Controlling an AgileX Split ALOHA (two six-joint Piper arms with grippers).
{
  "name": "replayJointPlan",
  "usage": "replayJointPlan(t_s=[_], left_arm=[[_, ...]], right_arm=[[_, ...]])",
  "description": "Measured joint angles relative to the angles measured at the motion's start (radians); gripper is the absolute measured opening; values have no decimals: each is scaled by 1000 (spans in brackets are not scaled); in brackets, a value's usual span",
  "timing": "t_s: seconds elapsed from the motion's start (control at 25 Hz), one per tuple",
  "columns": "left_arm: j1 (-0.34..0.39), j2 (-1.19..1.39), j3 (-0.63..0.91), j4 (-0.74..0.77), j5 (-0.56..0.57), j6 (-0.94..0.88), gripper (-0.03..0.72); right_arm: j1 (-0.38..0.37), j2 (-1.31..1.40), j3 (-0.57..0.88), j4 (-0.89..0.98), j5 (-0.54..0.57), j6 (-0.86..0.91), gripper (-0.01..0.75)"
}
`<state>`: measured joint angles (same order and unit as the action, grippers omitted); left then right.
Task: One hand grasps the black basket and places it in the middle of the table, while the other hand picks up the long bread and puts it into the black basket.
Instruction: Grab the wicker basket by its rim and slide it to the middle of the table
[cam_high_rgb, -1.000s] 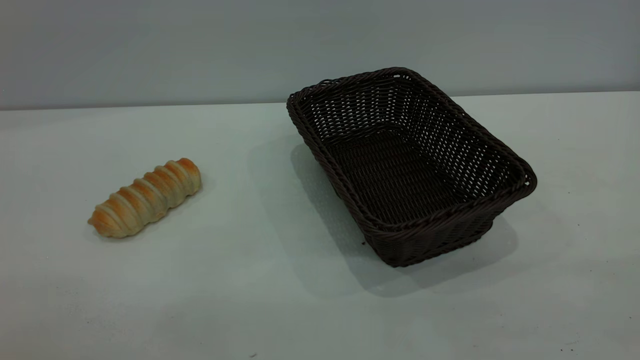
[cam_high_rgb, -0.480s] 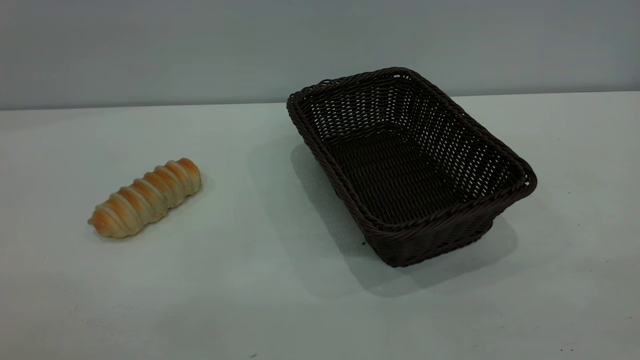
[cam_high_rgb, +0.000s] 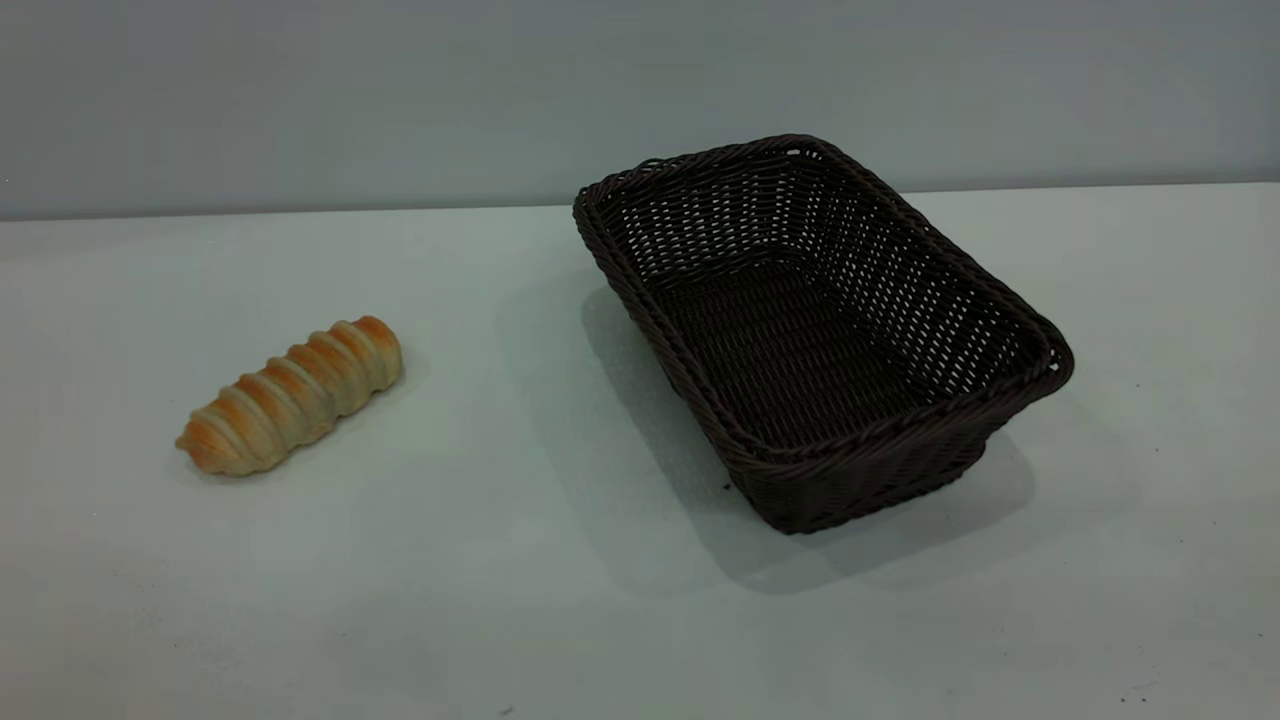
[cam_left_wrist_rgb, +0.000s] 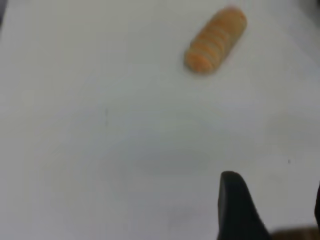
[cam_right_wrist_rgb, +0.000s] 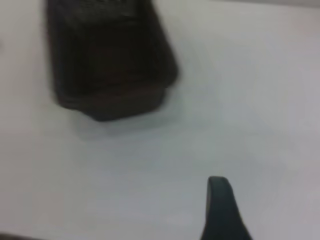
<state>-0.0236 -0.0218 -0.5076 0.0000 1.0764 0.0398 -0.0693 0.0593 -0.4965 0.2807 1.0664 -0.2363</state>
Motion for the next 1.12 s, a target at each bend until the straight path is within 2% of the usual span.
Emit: replayJointPlan(t_s=[0.16,0.36,0.52,0.72,0.84,1.12], left_arm=[[0,46,-41,0,-64,-1,416],[0,226,-97,-18,-109,-7,416],[0,400,-137,-26,-161,-9,428],[0,547,-140,-59,-252,-9,494],[0,577,-140,-64,-295,-9,506],[0,578,-140,-64,-323,-9,510]], right_arm=[[1,197,-14,224,-18,-186,503],[1,474,-67,408,-17,-430,553],[1,694,-112,487,-22,-510,578],[8,943,-143,528,-47,-557,579],[69,1061,-144,515,-93,-555,579],[365,1306,-175,424,-338,-426,580]])
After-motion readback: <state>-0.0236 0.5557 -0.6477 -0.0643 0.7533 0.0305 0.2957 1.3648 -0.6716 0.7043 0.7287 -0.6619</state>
